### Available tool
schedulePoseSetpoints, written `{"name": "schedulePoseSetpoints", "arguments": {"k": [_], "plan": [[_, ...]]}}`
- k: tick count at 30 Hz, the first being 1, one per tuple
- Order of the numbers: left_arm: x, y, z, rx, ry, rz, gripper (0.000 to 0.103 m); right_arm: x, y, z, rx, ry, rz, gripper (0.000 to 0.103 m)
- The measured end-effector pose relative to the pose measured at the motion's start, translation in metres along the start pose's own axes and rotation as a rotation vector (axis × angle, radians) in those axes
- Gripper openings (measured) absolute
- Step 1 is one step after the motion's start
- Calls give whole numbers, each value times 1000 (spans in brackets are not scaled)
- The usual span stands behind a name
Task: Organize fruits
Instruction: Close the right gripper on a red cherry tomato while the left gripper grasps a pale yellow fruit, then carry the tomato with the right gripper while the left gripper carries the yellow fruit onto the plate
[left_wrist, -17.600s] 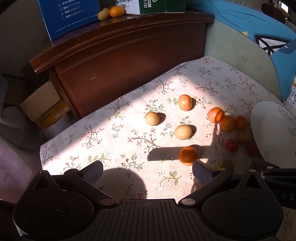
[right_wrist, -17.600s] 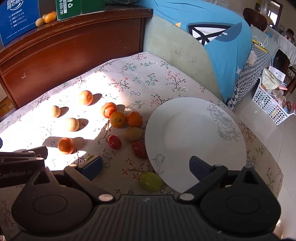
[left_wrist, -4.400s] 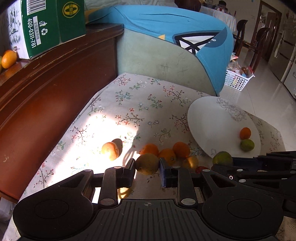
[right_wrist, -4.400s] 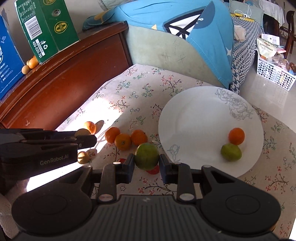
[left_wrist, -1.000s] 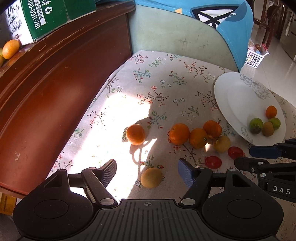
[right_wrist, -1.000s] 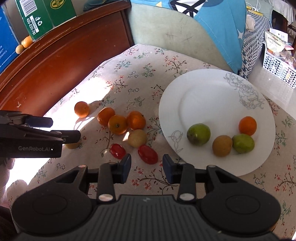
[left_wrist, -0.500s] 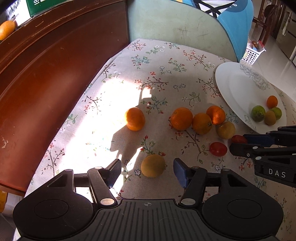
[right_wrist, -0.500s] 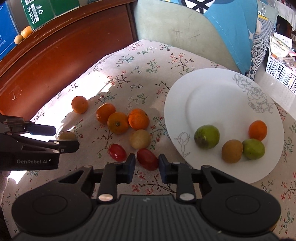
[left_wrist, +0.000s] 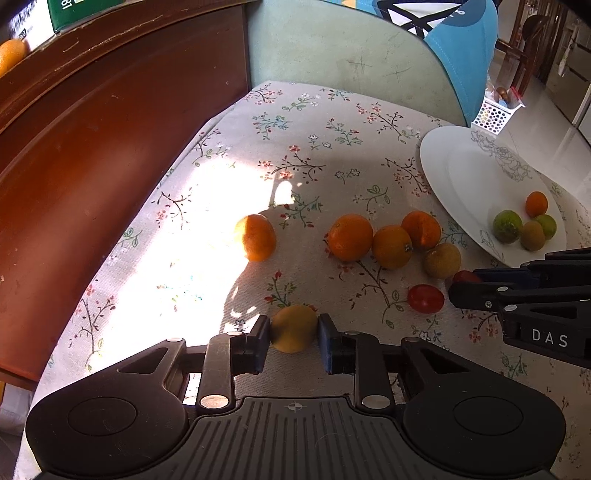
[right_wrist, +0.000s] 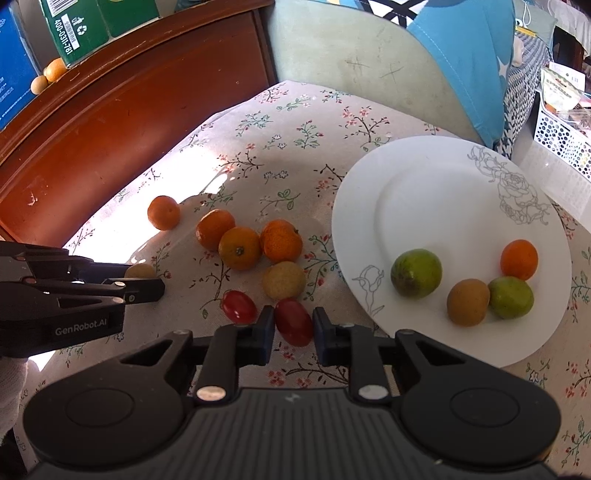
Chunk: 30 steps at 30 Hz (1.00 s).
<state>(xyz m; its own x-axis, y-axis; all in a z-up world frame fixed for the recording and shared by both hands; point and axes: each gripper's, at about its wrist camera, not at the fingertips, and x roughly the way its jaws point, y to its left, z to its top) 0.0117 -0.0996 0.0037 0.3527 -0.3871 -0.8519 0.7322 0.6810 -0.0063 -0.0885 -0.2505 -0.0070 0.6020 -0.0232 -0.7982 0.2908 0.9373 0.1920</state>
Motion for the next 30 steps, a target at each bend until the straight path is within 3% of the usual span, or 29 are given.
{"name": "schedulePoseSetpoints", "arguments": {"k": [15, 30], "plan": [[-17, -11, 13, -7, -62, -45, 25, -20, -6, 9, 24, -58, 24, 22], [-27, -45, 38, 9, -127, -93, 25, -53, -43, 26, 119, -168, -2, 22]]}}
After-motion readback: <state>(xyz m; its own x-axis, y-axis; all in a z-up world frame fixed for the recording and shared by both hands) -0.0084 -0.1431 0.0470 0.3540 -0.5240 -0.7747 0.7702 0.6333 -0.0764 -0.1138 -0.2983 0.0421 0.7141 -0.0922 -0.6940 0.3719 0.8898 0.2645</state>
